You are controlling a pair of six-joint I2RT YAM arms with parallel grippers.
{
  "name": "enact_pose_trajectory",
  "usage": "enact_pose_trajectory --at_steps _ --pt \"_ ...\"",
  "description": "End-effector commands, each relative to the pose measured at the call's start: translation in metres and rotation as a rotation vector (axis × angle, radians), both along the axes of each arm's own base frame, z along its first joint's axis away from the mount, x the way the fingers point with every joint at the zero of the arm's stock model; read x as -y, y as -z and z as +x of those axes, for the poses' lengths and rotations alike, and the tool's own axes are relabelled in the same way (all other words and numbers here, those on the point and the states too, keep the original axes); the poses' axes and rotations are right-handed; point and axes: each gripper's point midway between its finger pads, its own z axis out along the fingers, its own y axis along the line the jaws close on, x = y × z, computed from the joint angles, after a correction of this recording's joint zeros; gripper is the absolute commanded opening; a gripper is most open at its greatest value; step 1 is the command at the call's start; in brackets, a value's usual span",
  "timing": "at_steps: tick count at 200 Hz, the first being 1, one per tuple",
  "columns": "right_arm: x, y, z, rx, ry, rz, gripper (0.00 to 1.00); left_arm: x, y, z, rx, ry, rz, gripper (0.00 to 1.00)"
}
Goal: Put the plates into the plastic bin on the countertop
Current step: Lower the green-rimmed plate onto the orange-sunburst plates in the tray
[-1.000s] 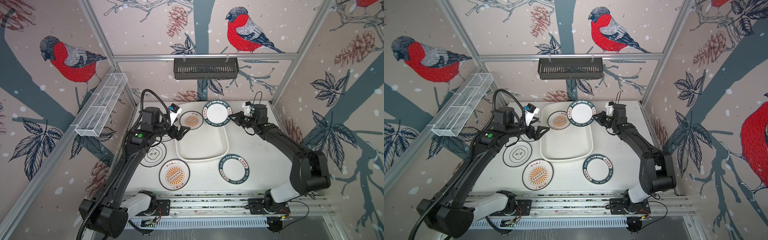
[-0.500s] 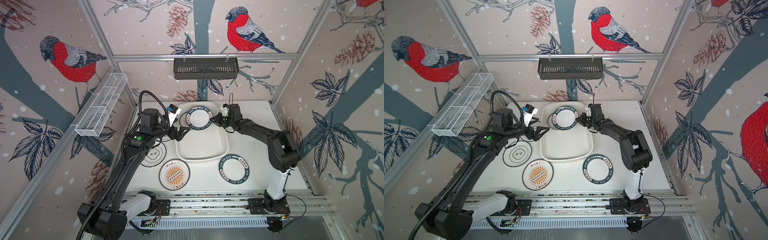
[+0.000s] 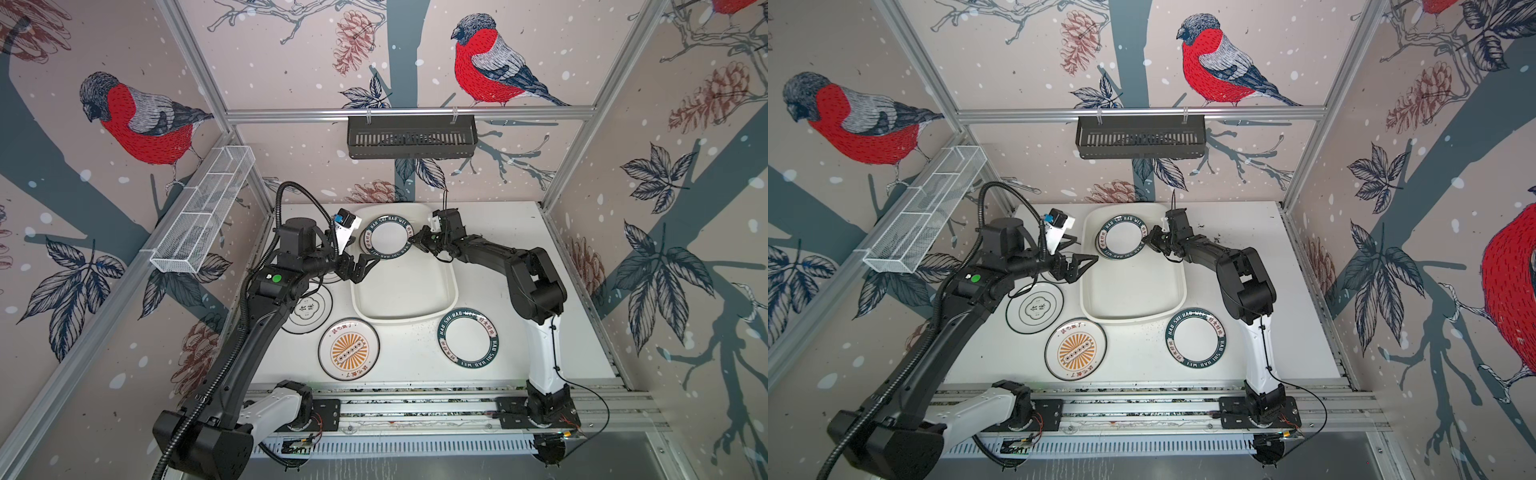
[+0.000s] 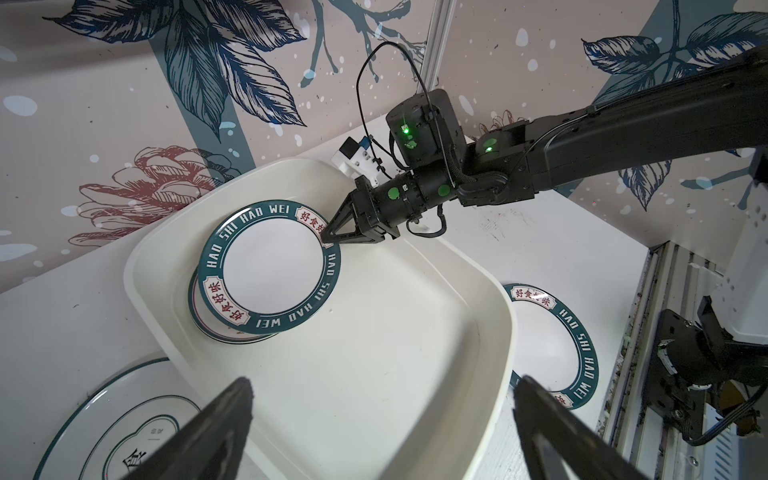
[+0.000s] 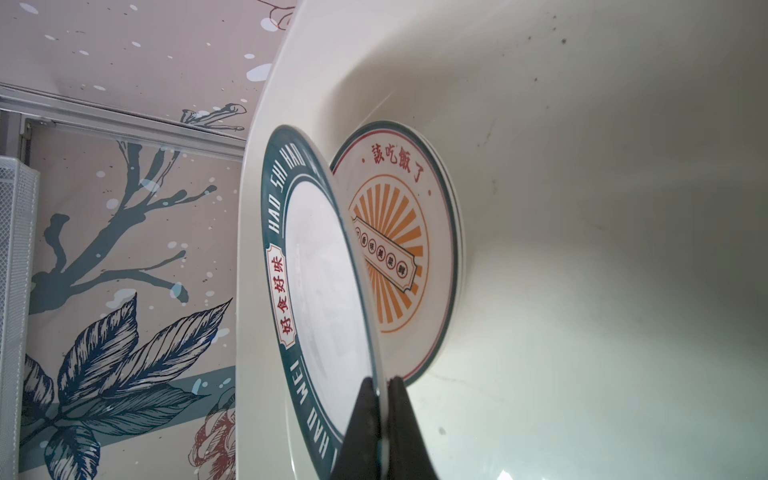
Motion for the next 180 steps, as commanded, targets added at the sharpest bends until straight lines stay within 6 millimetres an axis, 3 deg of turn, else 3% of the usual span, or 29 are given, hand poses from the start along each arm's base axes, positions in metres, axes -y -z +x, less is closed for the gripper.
enact_pose_trajectory --at_steps 1,127,180 --pt "-0.006 -0.006 0.011 0.030 0.007 0.021 0.03 0.002 -0.007 -0.001 0.021 0.020 -0.008 0.97" --pt "-0.014 0.026 0.031 -0.024 0.012 -0.018 0.07 0.004 -0.005 -0.001 0.020 0.029 -0.007 0.97" --pt "-0.016 0.033 0.036 -0.038 0.004 -0.040 0.14 0.004 -0.007 0.000 0.023 0.031 -0.009 0.97"
